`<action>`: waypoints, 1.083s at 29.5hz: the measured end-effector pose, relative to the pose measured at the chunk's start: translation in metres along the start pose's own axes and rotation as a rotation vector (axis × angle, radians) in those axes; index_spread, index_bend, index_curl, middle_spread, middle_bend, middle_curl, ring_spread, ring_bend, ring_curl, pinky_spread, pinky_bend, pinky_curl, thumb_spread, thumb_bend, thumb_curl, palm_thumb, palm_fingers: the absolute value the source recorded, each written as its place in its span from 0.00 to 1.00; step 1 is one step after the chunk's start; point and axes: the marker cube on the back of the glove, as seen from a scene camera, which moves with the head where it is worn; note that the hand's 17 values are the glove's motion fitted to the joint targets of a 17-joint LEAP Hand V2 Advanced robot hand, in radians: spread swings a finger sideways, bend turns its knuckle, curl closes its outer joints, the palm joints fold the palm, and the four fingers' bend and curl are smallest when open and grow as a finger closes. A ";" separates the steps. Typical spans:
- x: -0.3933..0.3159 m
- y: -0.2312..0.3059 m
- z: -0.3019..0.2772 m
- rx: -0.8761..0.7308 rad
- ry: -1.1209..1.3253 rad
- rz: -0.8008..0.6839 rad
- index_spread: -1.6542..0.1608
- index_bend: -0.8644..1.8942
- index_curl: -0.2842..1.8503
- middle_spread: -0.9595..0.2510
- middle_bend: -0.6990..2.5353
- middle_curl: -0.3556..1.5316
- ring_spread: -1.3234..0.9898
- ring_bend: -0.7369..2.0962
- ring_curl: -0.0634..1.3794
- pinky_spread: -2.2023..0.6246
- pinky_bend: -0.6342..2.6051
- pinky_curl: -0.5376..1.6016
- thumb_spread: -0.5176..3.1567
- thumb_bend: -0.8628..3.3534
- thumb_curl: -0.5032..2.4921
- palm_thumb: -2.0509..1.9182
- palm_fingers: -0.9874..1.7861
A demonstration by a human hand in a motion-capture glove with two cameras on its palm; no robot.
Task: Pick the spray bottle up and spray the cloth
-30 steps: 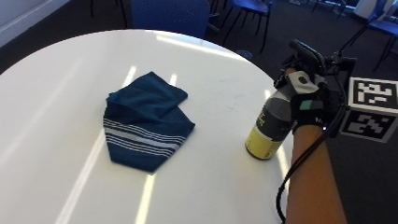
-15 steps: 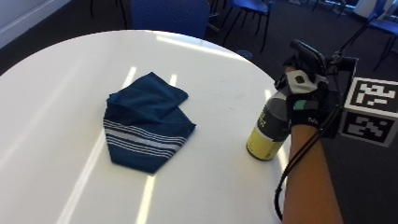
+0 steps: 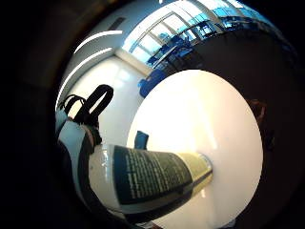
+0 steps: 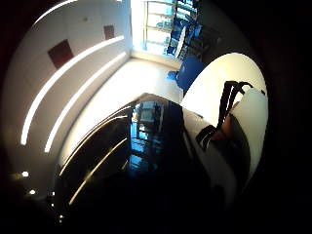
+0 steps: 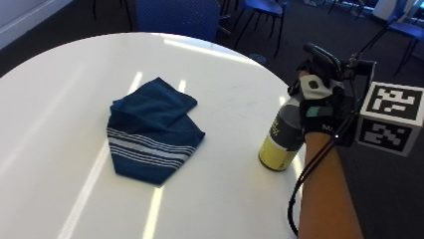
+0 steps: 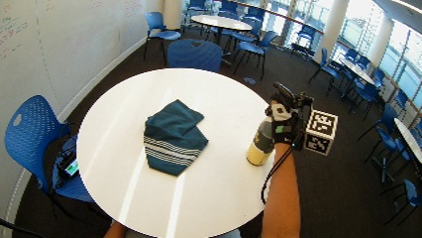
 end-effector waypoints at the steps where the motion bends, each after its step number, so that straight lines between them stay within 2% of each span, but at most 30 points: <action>1: 0.001 0.000 0.000 0.001 0.000 0.001 0.77 0.50 0.40 0.61 0.41 0.47 0.47 0.46 0.37 0.67 0.31 0.42 0.24 0.20 0.42 0.73 0.86; 13: 0.003 0.005 0.011 -0.020 0.046 -0.001 0.78 0.51 0.41 0.62 0.41 0.47 0.47 0.46 0.37 0.68 0.31 0.43 0.23 0.20 0.43 0.74 0.86; 24: -0.059 -0.004 0.028 -0.059 0.361 -0.258 0.78 0.51 0.41 0.62 0.41 0.47 0.47 0.47 0.36 0.68 0.31 0.43 0.23 0.20 0.44 0.74 0.86; 32: -0.086 -0.002 0.059 -0.093 0.555 -0.381 0.78 0.51 0.41 0.62 0.41 0.47 0.47 0.47 0.36 0.68 0.31 0.43 0.23 0.20 0.44 0.74 0.86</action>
